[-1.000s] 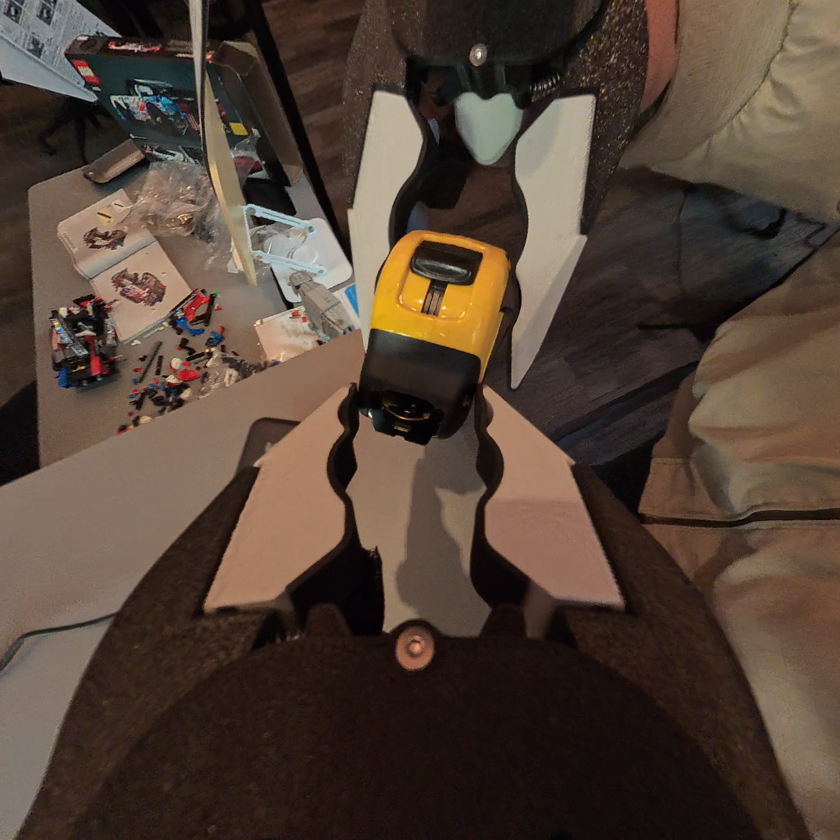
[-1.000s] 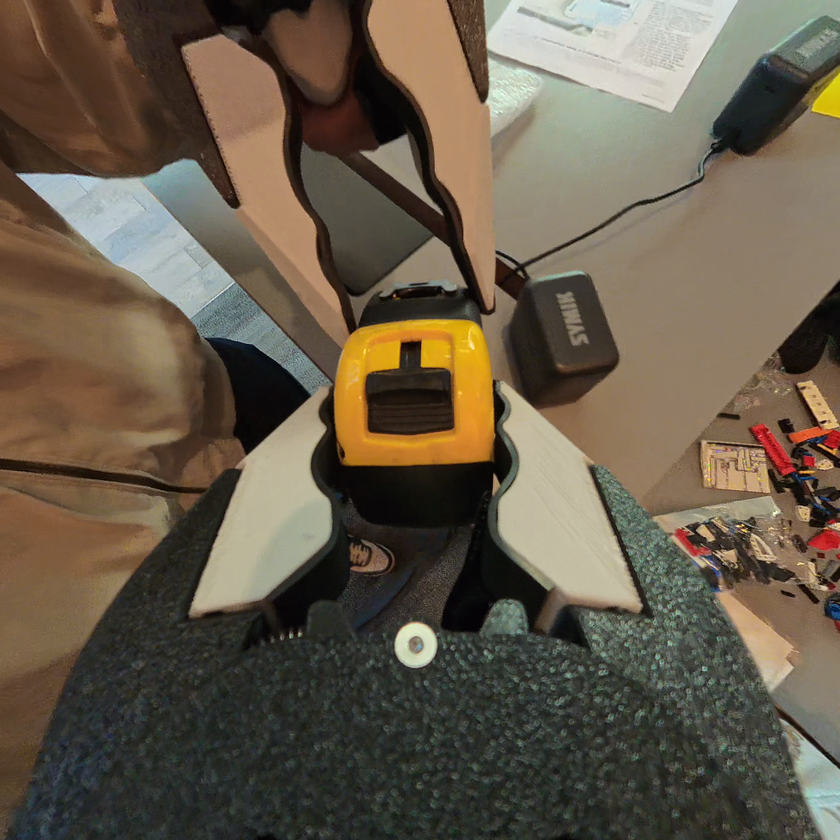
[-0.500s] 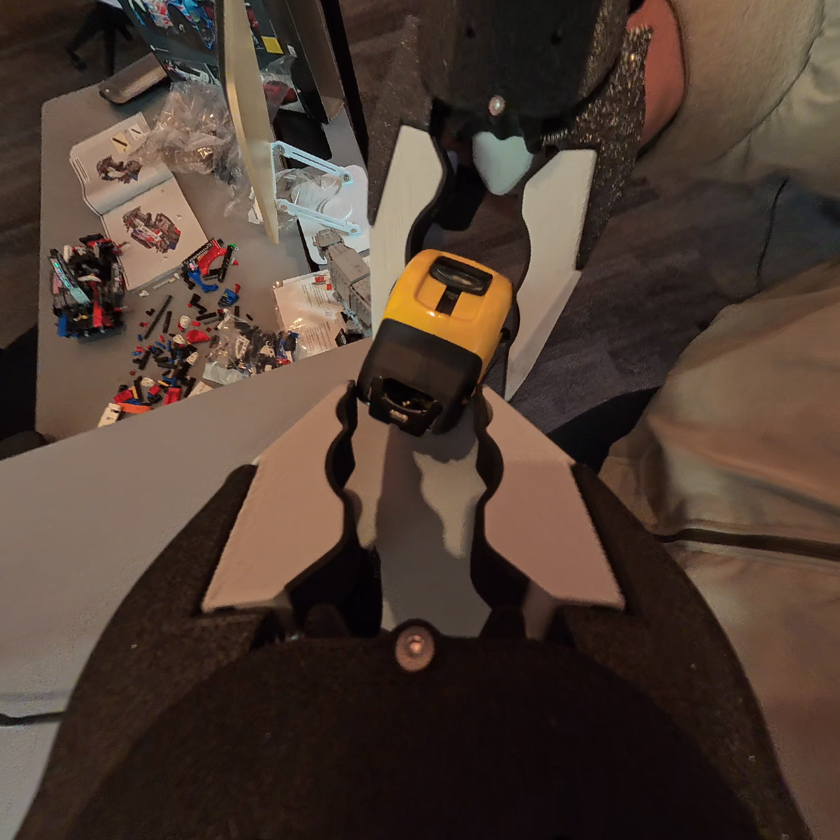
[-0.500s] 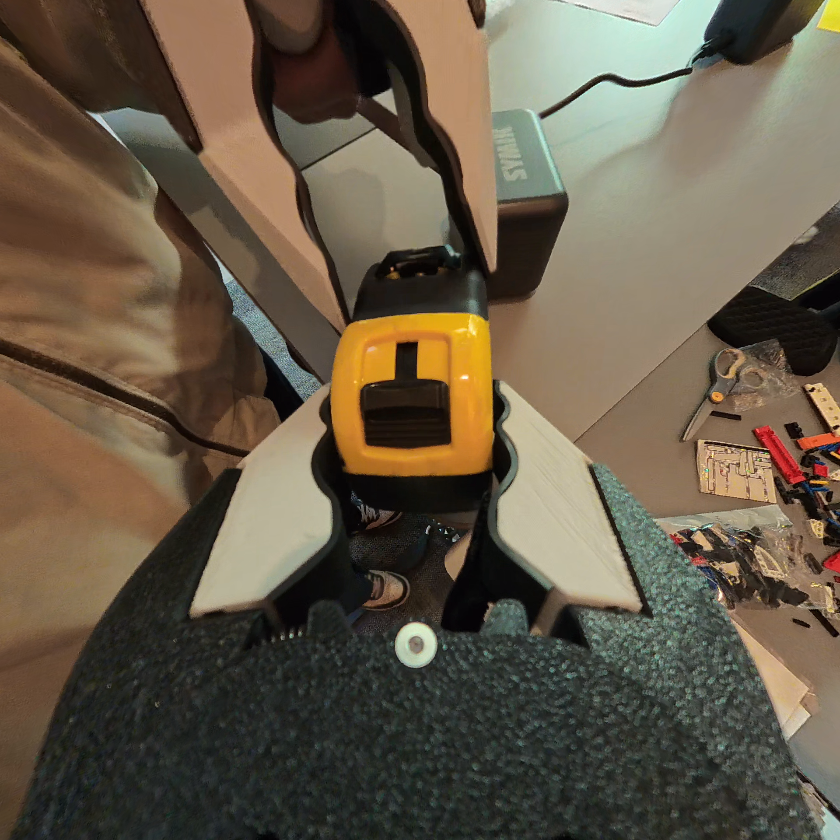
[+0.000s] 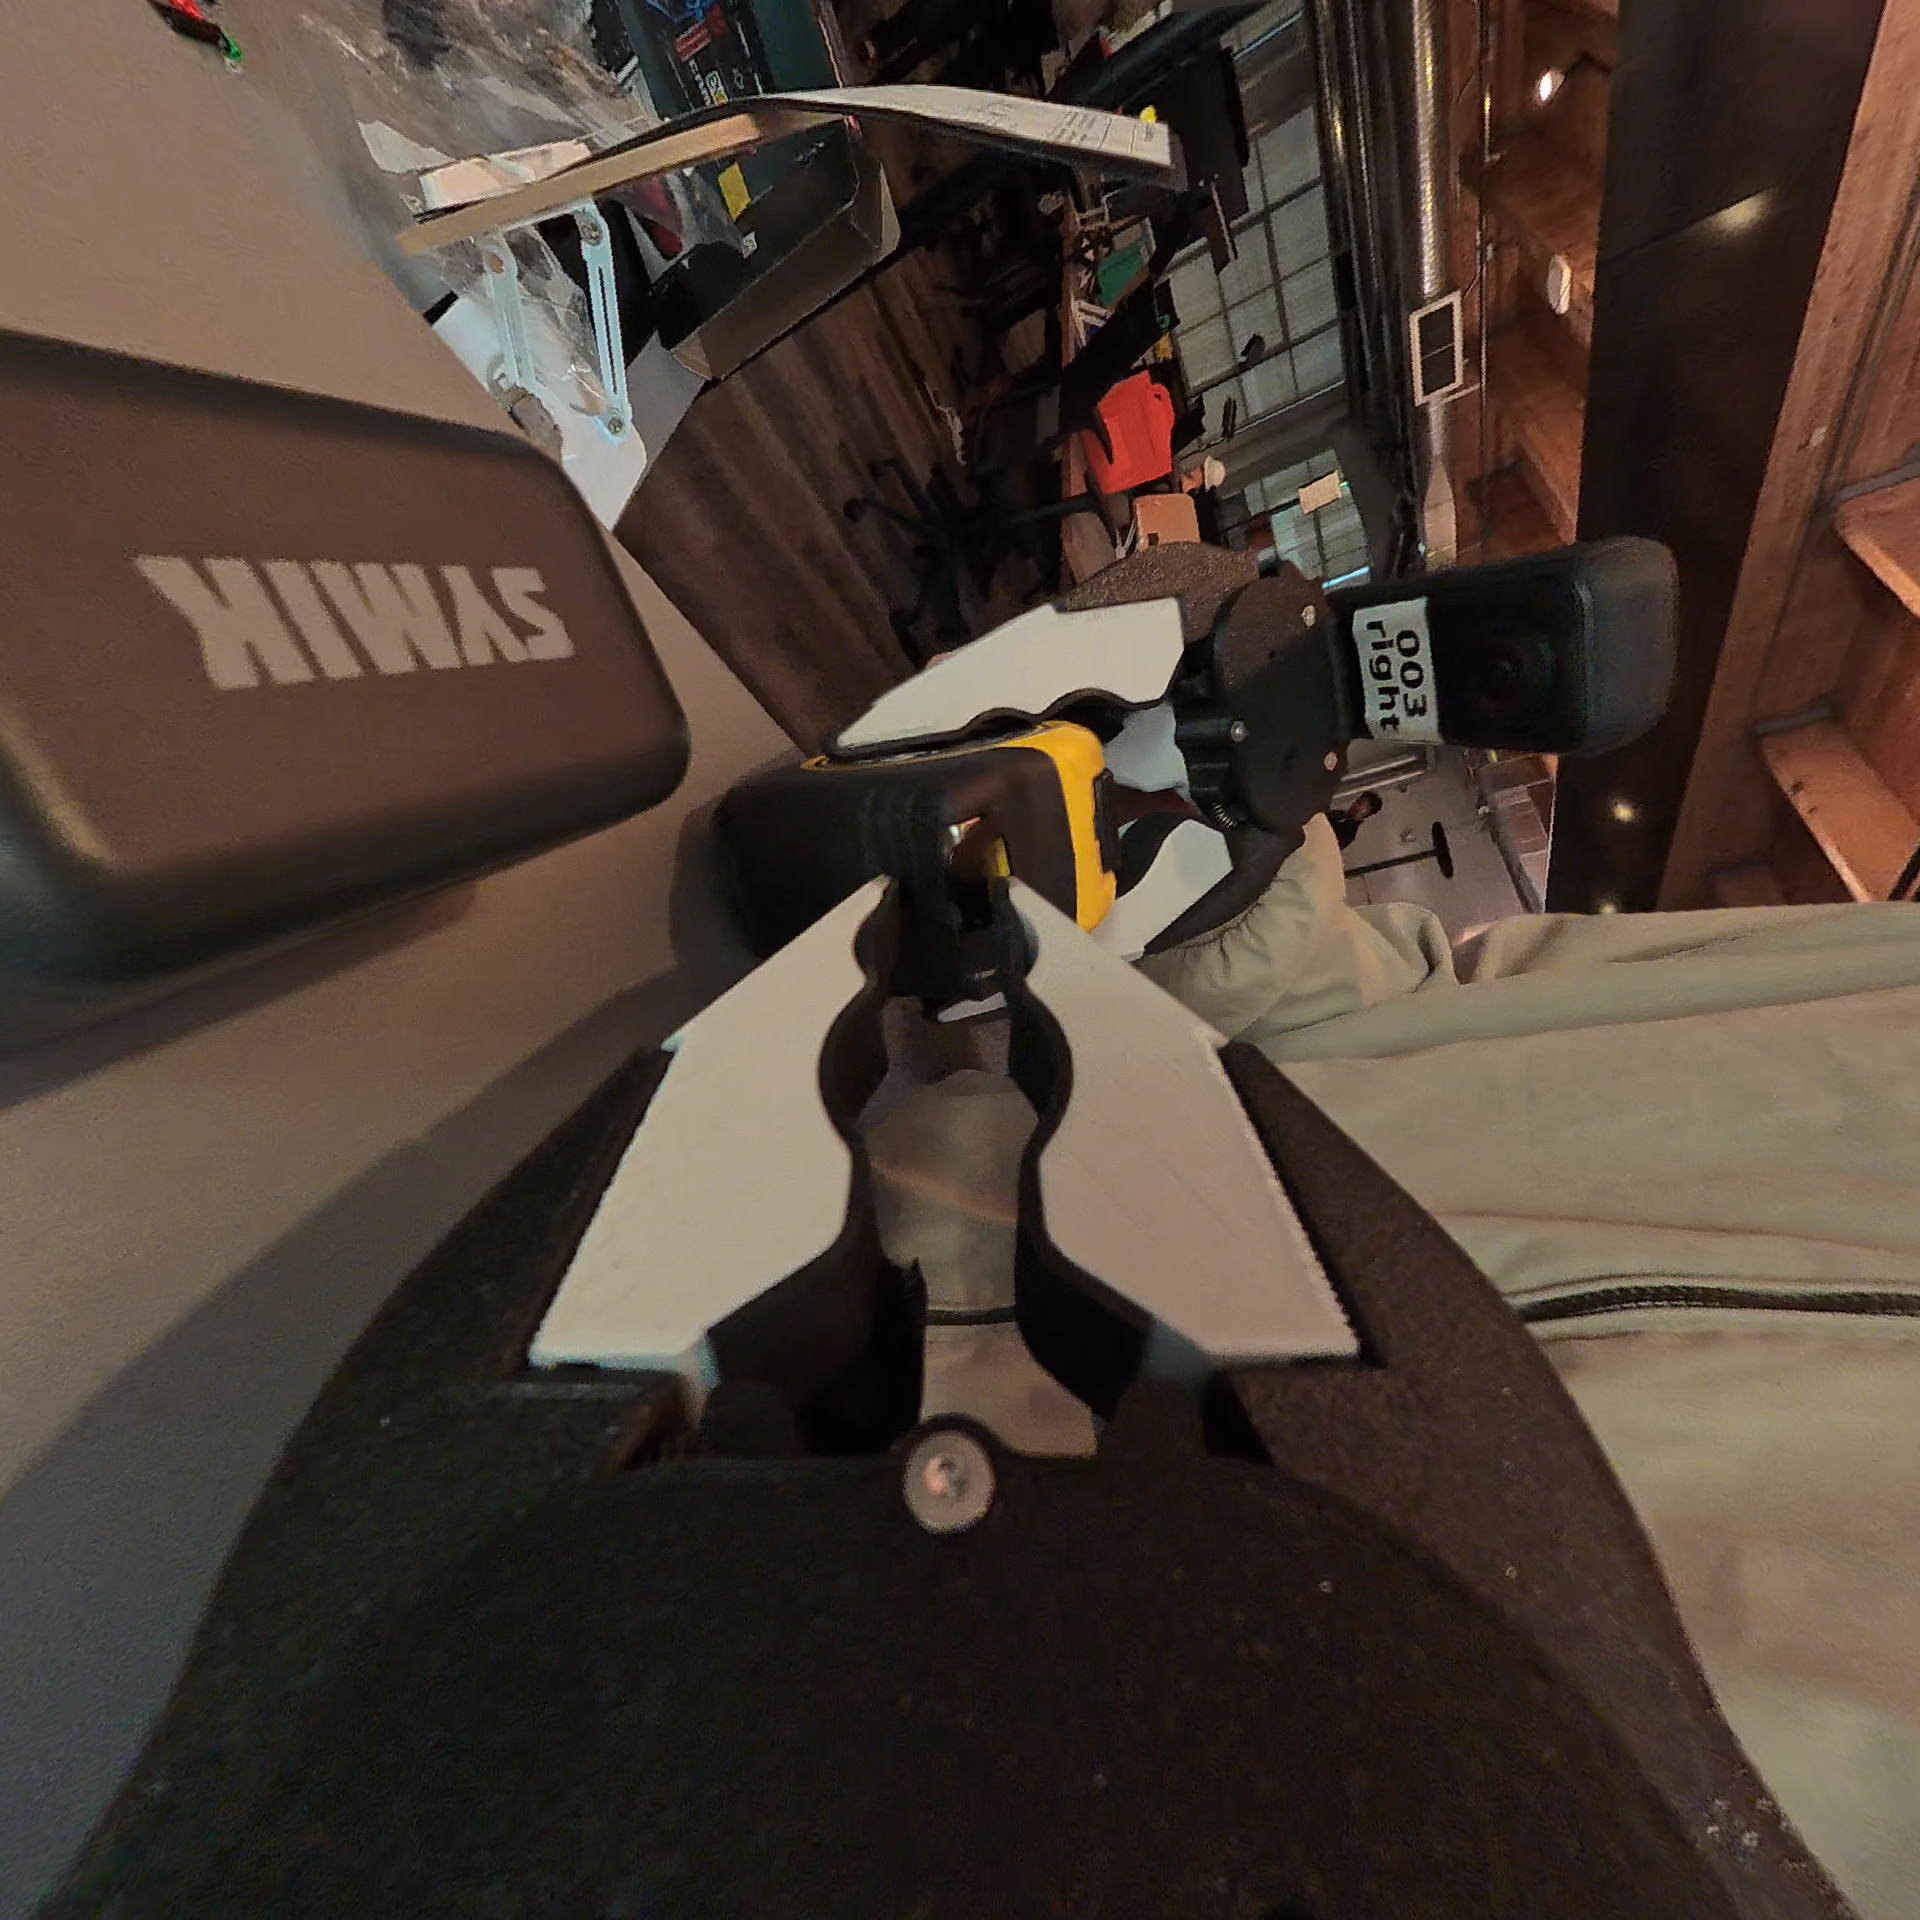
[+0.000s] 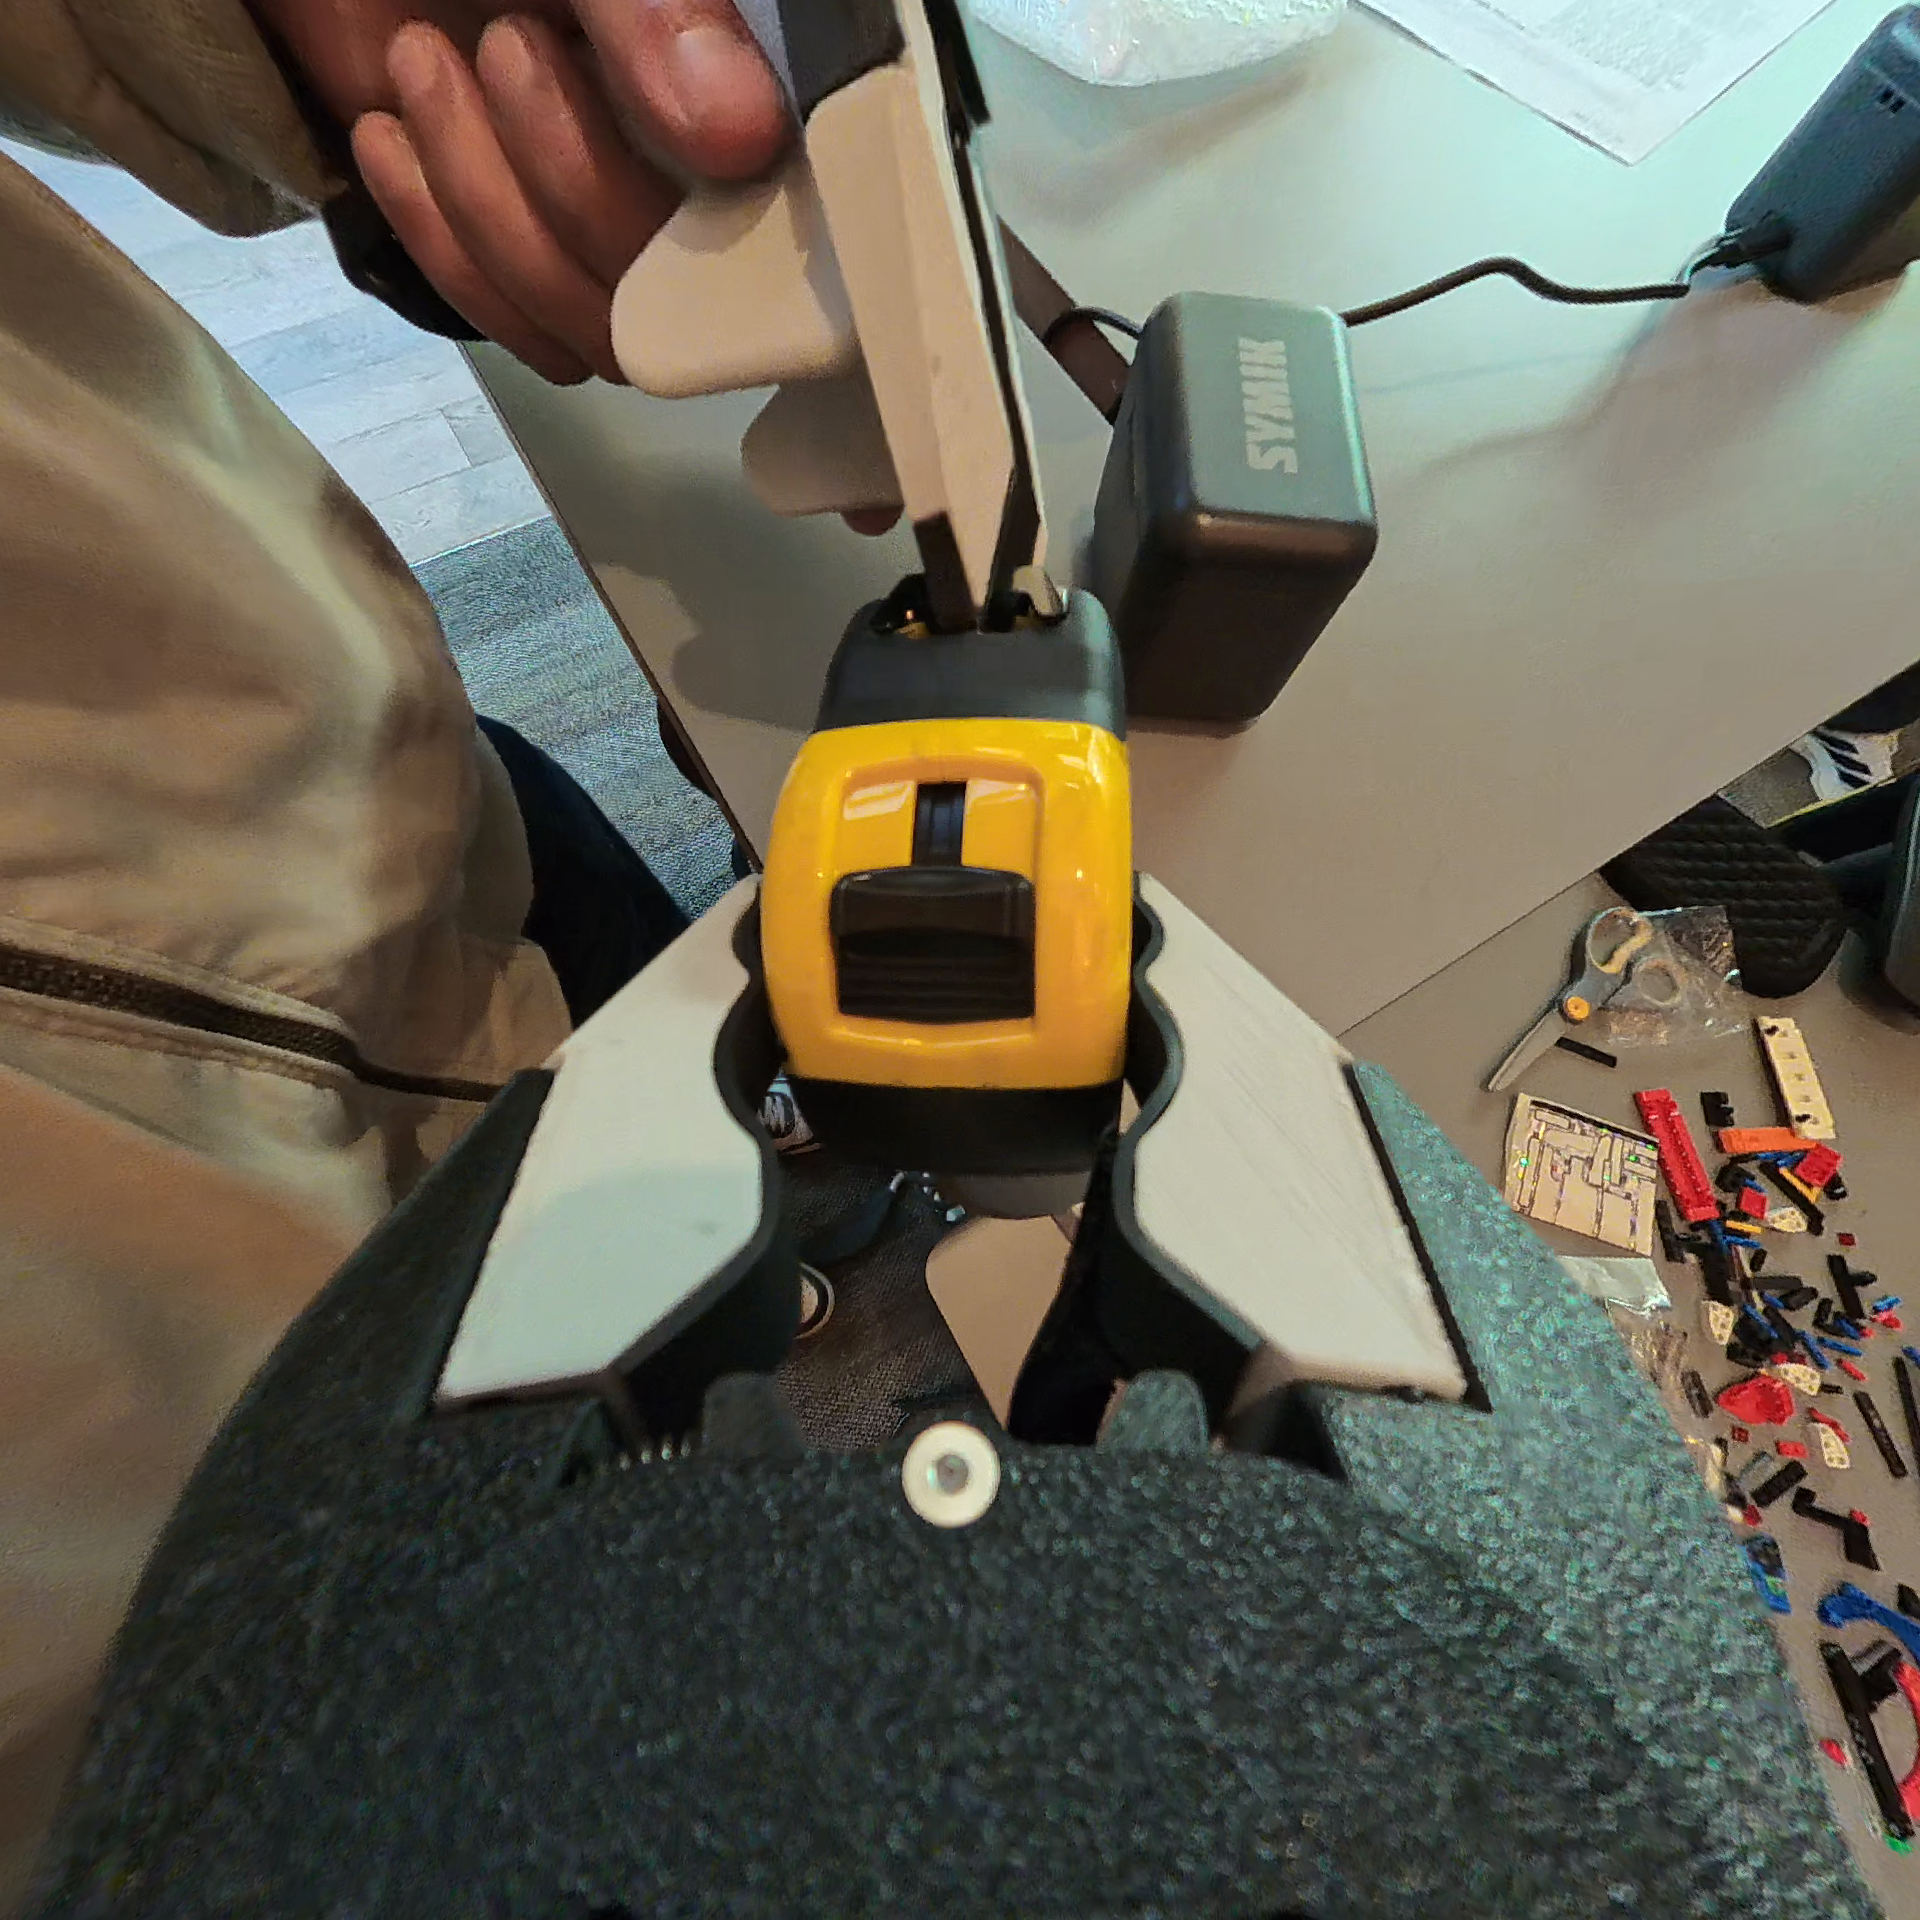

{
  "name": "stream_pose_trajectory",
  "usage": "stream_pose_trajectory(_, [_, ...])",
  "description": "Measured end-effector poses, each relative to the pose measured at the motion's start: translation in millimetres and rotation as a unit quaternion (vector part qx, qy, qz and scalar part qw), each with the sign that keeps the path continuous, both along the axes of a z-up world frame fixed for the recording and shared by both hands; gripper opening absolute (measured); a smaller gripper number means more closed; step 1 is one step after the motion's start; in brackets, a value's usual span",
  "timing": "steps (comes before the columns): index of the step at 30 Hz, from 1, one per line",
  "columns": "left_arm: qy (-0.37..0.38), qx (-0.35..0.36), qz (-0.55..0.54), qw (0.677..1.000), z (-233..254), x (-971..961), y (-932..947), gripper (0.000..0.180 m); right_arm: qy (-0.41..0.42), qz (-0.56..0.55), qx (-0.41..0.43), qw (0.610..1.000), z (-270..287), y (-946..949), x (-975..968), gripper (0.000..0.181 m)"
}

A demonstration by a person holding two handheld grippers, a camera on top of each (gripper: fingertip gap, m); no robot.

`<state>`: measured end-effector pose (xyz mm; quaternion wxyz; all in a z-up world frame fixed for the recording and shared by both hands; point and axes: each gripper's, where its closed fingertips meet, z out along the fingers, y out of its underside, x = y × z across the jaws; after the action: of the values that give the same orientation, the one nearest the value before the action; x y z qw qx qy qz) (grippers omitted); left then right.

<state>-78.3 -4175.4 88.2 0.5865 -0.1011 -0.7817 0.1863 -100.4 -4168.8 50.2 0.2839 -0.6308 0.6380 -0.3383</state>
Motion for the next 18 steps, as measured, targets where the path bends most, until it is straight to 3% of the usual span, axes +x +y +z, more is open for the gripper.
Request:
stream_pose_trajectory(5, [-0.035,-0.018,0.023,0.999,-3,8,-9,0.012,-0.035,-0.002,0.011,0.999,9,-2,12,0.065])
stream_pose_trajectory(9, [-0.12,-0.035,0.02,0.992,-12,21,-17,0.008,-0.058,-0.026,0.045,0.997,17,-8,33,0.067])
stream_pose_trajectory(12, [-0.159,-0.044,-0.003,0.986,-14,26,-14,0.008,-0.031,-0.028,0.035,0.999,16,-6,38,0.066])
stream_pose_trajectory(15, [-0.151,-0.057,-0.03,0.986,-2,28,-11,0.007,0.035,-0.038,0.001,0.999,8,-3,28,0.065])
stream_pose_trajectory(18, [-0.133,-0.067,-0.047,0.988,13,36,-12,0.007,0.049,-0.058,0.007,0.997,7,-3,26,0.065])
